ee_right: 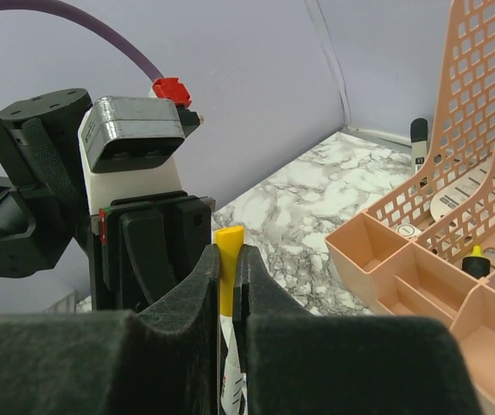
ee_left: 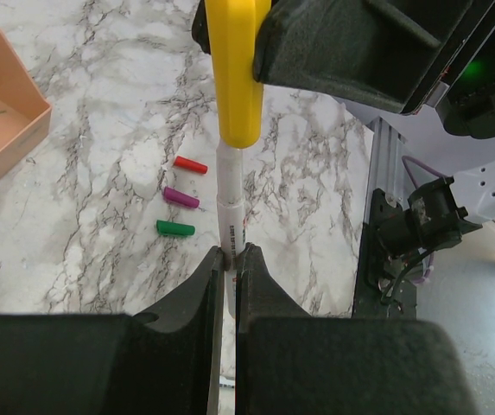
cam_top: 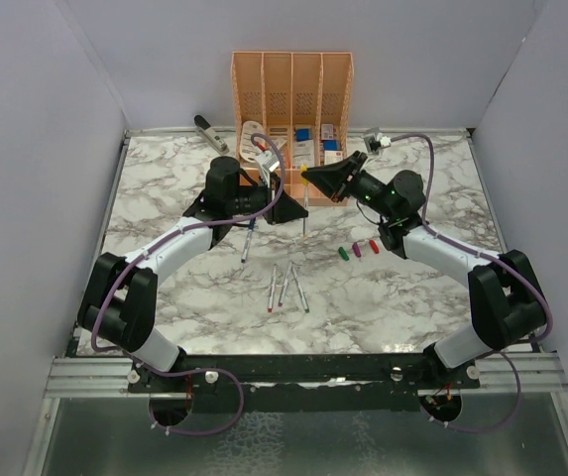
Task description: Insert the pens into the pen caps
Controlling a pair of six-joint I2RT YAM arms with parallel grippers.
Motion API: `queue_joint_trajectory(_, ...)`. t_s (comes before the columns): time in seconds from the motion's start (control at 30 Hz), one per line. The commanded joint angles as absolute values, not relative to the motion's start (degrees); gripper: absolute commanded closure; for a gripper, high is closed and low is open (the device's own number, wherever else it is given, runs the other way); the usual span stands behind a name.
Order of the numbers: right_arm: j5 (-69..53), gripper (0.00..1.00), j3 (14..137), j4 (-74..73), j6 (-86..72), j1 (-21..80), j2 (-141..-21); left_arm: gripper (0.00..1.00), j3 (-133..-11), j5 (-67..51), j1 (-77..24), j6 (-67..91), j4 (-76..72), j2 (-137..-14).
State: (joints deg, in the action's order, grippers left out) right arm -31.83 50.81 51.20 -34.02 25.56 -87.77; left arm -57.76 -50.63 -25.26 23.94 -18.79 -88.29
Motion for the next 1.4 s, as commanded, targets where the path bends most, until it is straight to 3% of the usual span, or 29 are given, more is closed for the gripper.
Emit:
queue_joint_trajectory(0.0,-31.04,0.99,50.53,52.94,-32.15,26.02,-87.78,1.0,-58.9,-52.38,-25.53,24.09,-20.83,-87.87)
queue_joint_trajectory(0.43,-28.37,0.99,55.7,53.67,-29.36,26.02,-89.35,1.0,-57.42,-52.66,-25.49,24.49,-20.89,-87.81)
queue_joint_trajectory(1.37,-30.82,0.99,51.49,51.68,-29.93,26.02,-87.06,1.0,-57.32,-48.02,-25.49,26.95,-24.43,-87.27)
